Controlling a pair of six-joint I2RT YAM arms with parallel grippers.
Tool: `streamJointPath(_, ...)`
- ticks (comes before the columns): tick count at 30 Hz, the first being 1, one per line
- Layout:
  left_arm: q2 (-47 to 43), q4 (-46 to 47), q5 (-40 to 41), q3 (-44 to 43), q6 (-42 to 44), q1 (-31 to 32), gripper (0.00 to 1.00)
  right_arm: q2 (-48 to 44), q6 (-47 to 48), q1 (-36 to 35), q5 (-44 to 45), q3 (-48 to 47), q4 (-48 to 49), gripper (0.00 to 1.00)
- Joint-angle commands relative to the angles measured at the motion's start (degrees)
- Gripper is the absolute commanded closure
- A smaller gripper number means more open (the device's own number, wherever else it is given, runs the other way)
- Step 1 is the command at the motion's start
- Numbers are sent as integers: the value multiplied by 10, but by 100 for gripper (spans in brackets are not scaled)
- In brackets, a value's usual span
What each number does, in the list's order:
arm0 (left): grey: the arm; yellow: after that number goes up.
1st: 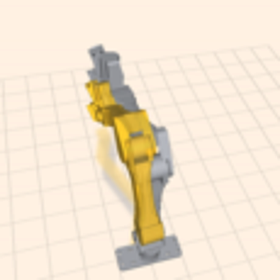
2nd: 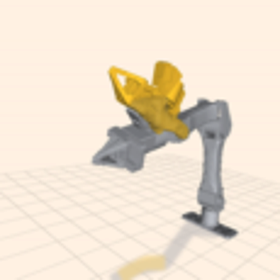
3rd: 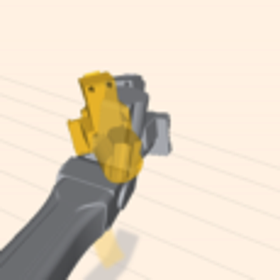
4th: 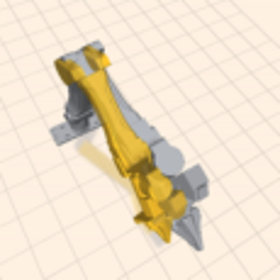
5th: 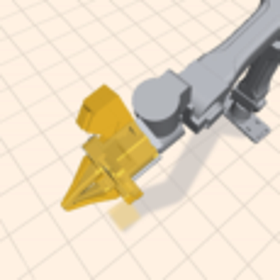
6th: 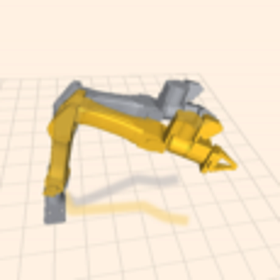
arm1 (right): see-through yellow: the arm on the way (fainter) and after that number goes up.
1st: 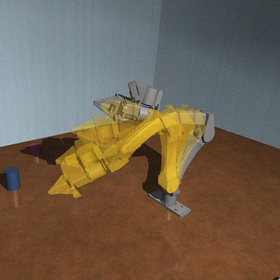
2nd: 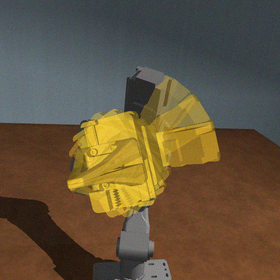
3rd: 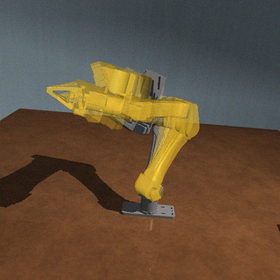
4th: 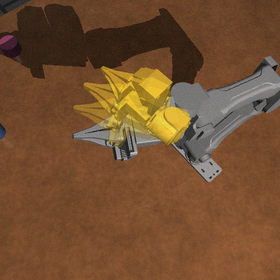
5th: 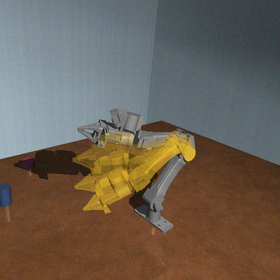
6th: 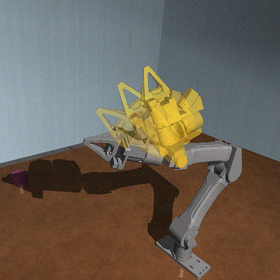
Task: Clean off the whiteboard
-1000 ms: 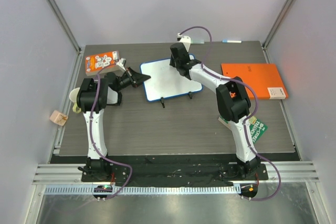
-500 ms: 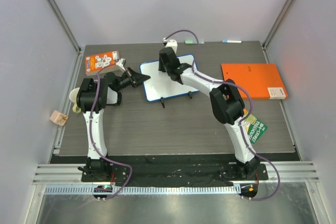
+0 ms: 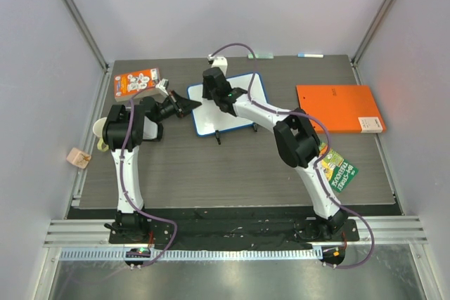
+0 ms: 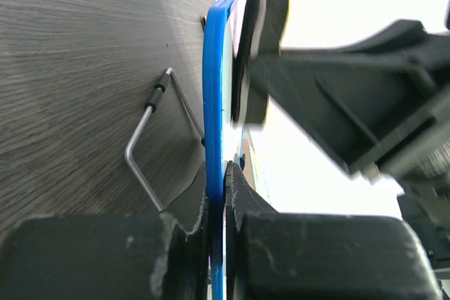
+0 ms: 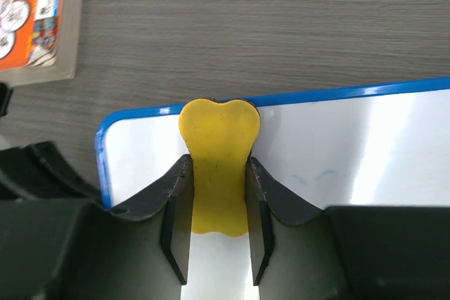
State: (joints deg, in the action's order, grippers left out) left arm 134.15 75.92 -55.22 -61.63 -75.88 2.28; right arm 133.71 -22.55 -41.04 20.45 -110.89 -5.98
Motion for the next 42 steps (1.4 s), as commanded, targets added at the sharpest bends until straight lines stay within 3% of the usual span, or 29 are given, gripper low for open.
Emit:
streamJointPath(1, 3, 126, -32, 1, 82, 5, 100, 37, -4, 77, 71, 62, -146, 99)
streamJointPath(8, 3, 127, -31, 1, 82, 6, 100, 50, 4, 94, 141, 36, -206, 99)
streamJointPath(14, 3, 127, -31, 0, 81, 7, 100, 41, 15, 77, 54, 54, -177, 99)
streamJointPath(21, 4, 127, -31, -1, 81, 8, 100, 28, 5, 21, 50, 45, -204, 99)
streamJointPath(32, -6, 127, -32, -10, 88, 18, 100, -66, -83, -4, 30, 248, -186, 99)
streamJointPath(42, -49, 127, -43, 2, 80, 20, 100, -54, -122, -74, 13, 284, -162, 99)
